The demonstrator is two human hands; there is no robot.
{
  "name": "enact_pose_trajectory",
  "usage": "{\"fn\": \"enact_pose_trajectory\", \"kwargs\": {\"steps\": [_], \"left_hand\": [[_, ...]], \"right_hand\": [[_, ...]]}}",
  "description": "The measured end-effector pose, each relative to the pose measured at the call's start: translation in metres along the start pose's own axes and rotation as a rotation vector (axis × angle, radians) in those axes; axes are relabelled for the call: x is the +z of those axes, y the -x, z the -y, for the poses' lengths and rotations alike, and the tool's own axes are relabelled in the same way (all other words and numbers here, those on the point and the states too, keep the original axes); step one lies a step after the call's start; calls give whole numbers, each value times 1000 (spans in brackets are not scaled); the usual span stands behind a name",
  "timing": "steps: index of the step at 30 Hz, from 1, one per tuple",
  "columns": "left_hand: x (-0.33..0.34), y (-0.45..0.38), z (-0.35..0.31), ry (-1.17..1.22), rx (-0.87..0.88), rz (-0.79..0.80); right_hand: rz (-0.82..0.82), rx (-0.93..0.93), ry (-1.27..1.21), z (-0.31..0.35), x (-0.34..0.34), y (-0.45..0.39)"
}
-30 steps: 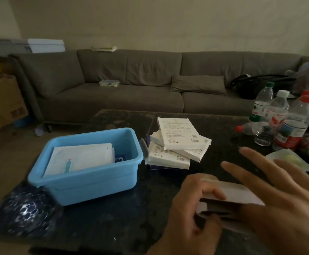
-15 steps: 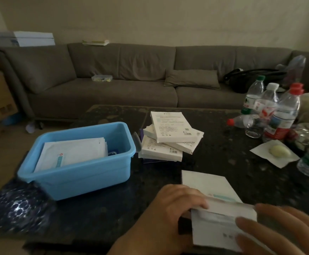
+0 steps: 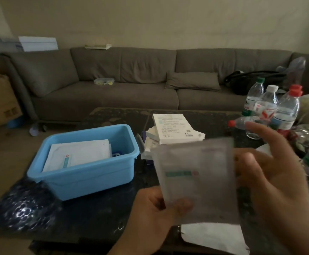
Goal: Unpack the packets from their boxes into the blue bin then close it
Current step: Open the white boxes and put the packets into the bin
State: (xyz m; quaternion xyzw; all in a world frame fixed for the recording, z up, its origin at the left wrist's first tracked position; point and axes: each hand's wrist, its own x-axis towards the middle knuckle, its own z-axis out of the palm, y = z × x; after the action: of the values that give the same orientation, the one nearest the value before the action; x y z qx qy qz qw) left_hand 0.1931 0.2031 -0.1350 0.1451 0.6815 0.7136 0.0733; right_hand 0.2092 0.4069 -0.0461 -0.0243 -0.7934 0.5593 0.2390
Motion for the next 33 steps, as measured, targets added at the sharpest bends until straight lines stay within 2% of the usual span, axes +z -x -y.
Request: {"fn": "enact_pose_trajectory", "kwargs": {"steps": [1,2,3,5,7,9,13,18,20,22,26,28,33], "left_hand": [[-2,-2,0,77,-16,-95],[-7,-5,5,107,-40,-178],[-12,-9,6,181,-35,-245],[-18,-11,1,264,-30,-351],[-25,-12,-6,258,-27,-391],[-34,-11,-15,272,10,-447],[-83,-14,-36,222,92,-661],[-160,-14,-48,-161,100,-826],[-184,-13,-44,-380,91,-961],[-198,-13,-38,-567,45,-1013],[-208,-15,-23,-934,-207,-951],[-206,-13,-25,-1096,-279,-908],[-196,-13,-31,-1176,-309,-882]], "right_hand": [[127,20,-15,-2,28,26],[153,77,-109,10,36,18],[279,150,-150,9,47,21],[371,303,-237,-10,71,18],[408,410,-270,-10,87,14],[445,404,-292,-8,101,12],[502,328,-213,9,126,-14],[495,165,-45,35,188,-62],[544,168,-5,39,221,-80],[640,205,60,35,251,-92],[725,217,168,19,288,-92],[739,180,253,13,295,-90],[798,137,352,3,297,-88]]}}
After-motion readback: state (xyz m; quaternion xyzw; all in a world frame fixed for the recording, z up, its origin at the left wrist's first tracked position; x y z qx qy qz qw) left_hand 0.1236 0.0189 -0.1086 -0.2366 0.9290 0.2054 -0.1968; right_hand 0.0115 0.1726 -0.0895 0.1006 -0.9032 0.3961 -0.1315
